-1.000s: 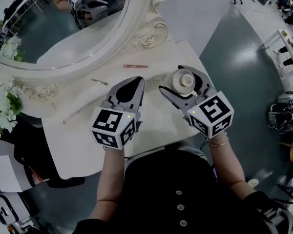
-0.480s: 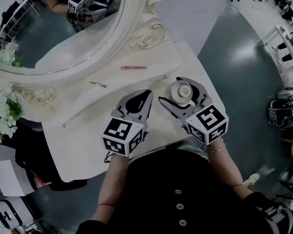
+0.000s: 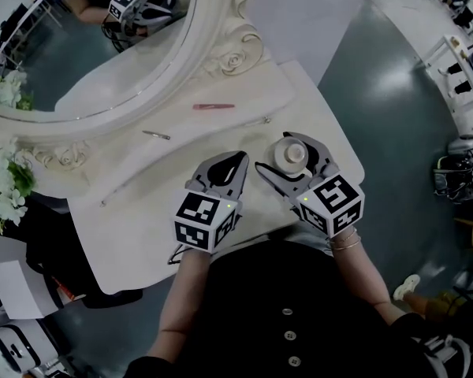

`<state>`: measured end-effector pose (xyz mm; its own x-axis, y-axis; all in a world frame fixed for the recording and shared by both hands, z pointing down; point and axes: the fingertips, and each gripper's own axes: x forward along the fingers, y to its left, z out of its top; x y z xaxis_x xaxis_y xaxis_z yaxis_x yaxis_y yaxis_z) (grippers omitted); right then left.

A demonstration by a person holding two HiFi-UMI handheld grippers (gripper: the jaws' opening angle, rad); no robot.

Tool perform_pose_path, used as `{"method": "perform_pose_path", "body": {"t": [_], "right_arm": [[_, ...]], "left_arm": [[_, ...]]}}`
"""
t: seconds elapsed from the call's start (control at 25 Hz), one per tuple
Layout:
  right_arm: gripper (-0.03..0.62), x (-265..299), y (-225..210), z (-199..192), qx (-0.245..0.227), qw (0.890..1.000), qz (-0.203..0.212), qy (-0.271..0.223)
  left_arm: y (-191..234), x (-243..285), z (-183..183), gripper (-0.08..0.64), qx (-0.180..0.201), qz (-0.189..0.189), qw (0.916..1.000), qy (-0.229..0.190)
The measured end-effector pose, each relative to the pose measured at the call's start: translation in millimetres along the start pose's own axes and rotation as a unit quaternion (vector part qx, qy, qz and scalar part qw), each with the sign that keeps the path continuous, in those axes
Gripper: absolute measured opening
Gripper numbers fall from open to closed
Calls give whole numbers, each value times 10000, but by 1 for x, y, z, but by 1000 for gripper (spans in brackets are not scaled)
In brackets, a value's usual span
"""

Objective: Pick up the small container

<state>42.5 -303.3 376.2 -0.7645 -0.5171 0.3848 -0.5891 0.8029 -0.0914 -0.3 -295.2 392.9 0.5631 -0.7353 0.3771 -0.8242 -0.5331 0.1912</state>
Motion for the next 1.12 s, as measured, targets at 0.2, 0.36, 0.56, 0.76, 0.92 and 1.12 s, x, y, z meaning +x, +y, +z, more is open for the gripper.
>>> {"method": "perform_pose_path", "body": {"t": [0.2, 0.36, 0.56, 0.76, 0.92, 1.12], "right_arm": [[341, 1, 2, -4, 44, 10000, 18, 18], [341, 1, 3, -6, 46, 10000, 22, 51], [341, 2, 2, -9, 66, 9999, 22, 75], [341, 2, 0, -11, 90, 9999, -31, 74], [341, 2, -1, -12, 117, 9999, -73, 57], [341, 3, 0, -13, 105, 9999, -87, 105]], "left_arm": [[2, -1, -7, 14, -59, 51, 9999, 90], [0, 1, -8, 14, -83, 13, 9999, 119], [-2, 2, -10, 14, -177, -53, 9997, 147], [-3, 4, -11, 14, -212, -106, 9996, 162], [-3, 5, -13, 14, -223, -129, 9995, 206], [-4, 5, -17, 14, -258, -162, 9992, 243]]}}
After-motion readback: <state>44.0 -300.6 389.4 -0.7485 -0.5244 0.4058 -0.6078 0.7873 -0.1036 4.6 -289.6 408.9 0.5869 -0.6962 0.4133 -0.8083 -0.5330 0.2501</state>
